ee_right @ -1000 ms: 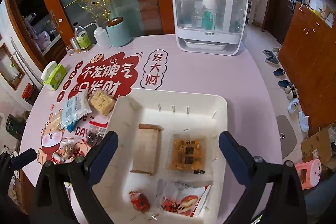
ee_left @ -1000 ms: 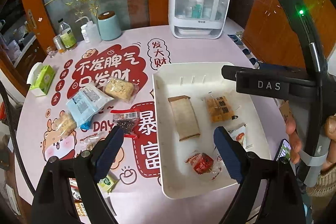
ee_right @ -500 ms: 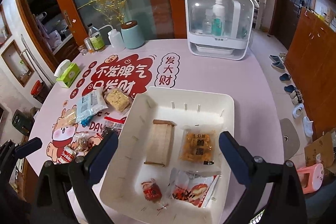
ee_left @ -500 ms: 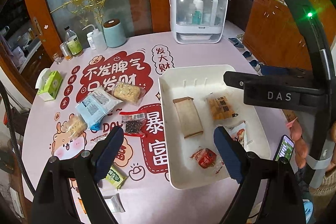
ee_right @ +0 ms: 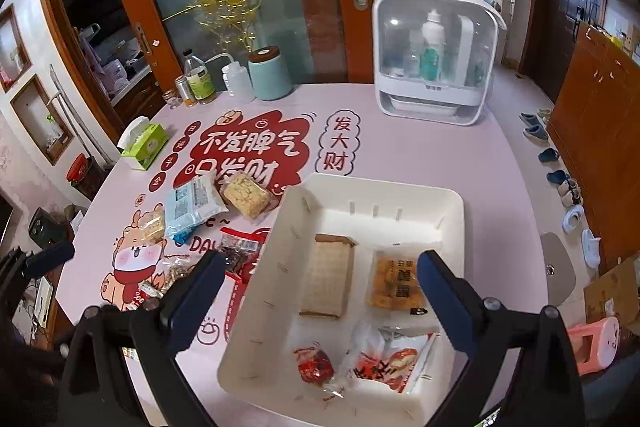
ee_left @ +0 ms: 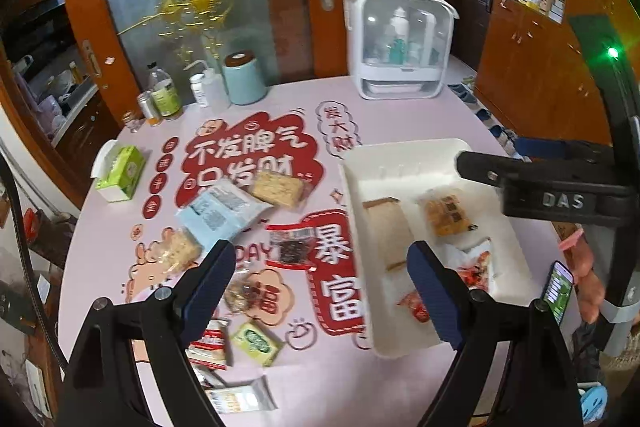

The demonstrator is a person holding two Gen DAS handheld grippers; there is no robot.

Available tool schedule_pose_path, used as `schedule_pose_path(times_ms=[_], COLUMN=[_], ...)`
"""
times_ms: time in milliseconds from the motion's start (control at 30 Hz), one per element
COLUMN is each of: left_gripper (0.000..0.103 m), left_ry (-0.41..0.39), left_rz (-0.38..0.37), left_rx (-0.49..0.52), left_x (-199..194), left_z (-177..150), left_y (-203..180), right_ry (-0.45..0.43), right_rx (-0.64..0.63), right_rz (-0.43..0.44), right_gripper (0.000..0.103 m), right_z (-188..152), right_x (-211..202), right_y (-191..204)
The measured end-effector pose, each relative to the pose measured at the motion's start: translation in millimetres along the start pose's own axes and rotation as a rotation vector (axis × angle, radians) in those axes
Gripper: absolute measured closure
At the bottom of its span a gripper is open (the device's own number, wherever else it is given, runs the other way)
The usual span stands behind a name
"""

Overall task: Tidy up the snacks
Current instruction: 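Grasp rice-cake pack with left tool while right tool grasps blue bag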

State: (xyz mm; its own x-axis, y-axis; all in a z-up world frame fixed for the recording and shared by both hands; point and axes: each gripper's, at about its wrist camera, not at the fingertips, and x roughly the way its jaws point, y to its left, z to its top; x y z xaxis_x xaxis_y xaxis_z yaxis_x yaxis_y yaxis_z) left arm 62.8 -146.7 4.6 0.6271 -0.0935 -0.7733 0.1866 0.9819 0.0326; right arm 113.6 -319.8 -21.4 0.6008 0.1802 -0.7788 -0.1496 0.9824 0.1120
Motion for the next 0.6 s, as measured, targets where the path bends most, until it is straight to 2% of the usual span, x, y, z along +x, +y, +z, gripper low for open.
schedule_pose_path(times_ms=[133,333,500,600], left_gripper=[0.016,0.016,0.015,0.01], left_ry=[-0.017,-0.061,-0.105,-0.127], left_rz=[0.024,0.083,0.143,0.164], left_rx=[-0.035,-0.066,-0.074,-0.08], left_x=[-0.4,-3.2,-4.0,1.5], left_z=[3.0,9.8,23.0,32.7], left_y=[35.5,108.7,183.2,225.8], right_ry=[-0.005,-0.005,-0.034,-0.053], right_rx=[-0.023,-0.064,-0.098,-0.126], right_rz=[-0.01,-0.038,-0.067,-0.084], right_gripper=[0.006,0.006,0.006,0.006], right_z=[8.3,31.4,58.6,78.1], right_x=[2.2,12.8,19.5,28.4], right_y=[20.3,67.2,110.4,140.0])
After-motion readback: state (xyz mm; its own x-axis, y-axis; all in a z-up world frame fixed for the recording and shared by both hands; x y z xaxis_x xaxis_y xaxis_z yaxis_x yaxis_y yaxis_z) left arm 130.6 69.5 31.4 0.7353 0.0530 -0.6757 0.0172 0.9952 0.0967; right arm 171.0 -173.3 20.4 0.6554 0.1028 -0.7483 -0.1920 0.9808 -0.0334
